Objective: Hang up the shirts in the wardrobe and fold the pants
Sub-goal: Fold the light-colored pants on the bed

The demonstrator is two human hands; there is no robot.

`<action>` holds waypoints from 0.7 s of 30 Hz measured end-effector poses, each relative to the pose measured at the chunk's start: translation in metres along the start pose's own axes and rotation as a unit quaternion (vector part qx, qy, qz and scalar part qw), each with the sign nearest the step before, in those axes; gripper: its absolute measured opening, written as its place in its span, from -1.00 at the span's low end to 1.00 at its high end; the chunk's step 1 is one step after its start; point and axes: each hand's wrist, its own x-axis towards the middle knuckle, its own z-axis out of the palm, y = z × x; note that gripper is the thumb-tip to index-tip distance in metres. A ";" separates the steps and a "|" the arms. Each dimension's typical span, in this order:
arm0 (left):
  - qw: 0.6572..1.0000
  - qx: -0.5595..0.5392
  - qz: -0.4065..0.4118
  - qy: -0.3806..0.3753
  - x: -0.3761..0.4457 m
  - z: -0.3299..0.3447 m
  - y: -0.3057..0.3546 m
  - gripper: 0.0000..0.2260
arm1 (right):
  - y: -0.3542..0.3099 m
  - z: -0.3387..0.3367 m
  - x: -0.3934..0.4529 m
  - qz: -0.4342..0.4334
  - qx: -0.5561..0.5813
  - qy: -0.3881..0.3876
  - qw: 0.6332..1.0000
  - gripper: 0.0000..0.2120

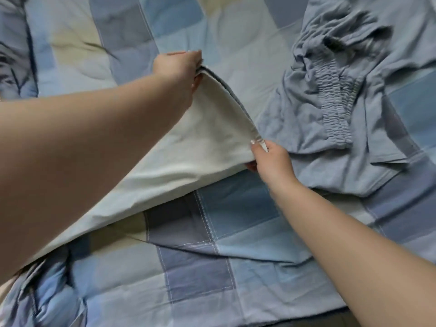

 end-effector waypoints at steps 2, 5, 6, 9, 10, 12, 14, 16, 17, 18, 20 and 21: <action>1.000 0.018 0.001 -0.016 0.013 0.013 -0.007 -0.82 | 0.001 -0.004 0.015 0.030 0.010 -0.015 0.999 -0.76; 0.993 0.090 -0.009 -0.077 0.025 0.023 -0.033 -0.88 | 0.015 -0.009 0.035 0.058 -0.035 -0.024 0.997 -0.76; 0.986 0.141 0.007 -0.084 0.026 0.021 -0.047 -0.78 | 0.021 -0.012 0.039 0.051 -0.095 -0.013 0.994 -0.74; 0.935 0.309 0.140 -0.105 0.006 -0.007 -0.093 -0.77 | 0.039 -0.017 0.040 0.016 -0.219 0.036 0.975 -0.75; 0.900 0.375 0.189 -0.119 -0.006 -0.022 -0.109 -0.80 | 0.042 -0.016 0.039 0.005 -0.222 0.046 0.974 -0.79; 0.828 0.476 0.257 -0.145 -0.027 -0.057 -0.138 -0.82 | 0.046 -0.012 0.039 0.000 -0.191 0.054 0.980 -0.83; 0.770 0.555 0.274 -0.157 -0.041 -0.088 -0.161 -0.76 | 0.046 -0.008 0.039 0.025 -0.098 0.033 0.994 -0.84; 0.723 0.628 0.243 -0.154 -0.049 -0.111 -0.177 -0.65 | 0.044 -0.006 0.039 0.069 0.018 -0.009 0.997 -0.89; 0.702 0.659 0.226 -0.149 -0.050 -0.119 -0.182 -0.59 | 0.042 -0.004 0.038 0.081 0.057 -0.024 0.995 -0.90; 0.685 0.682 0.214 -0.141 -0.050 -0.125 -0.186 -0.54 | 0.041 -0.002 0.038 0.081 0.079 -0.028 0.993 -0.89; 0.679 0.694 0.205 -0.125 -0.045 -0.131 -0.188 -0.52 | 0.039 0.001 0.037 0.062 0.094 -0.013 0.994 -0.85; 0.695 0.680 0.199 -0.124 -0.044 -0.131 -0.186 -0.53 | 0.038 0.000 0.033 0.049 0.093 -0.002 0.994 -0.83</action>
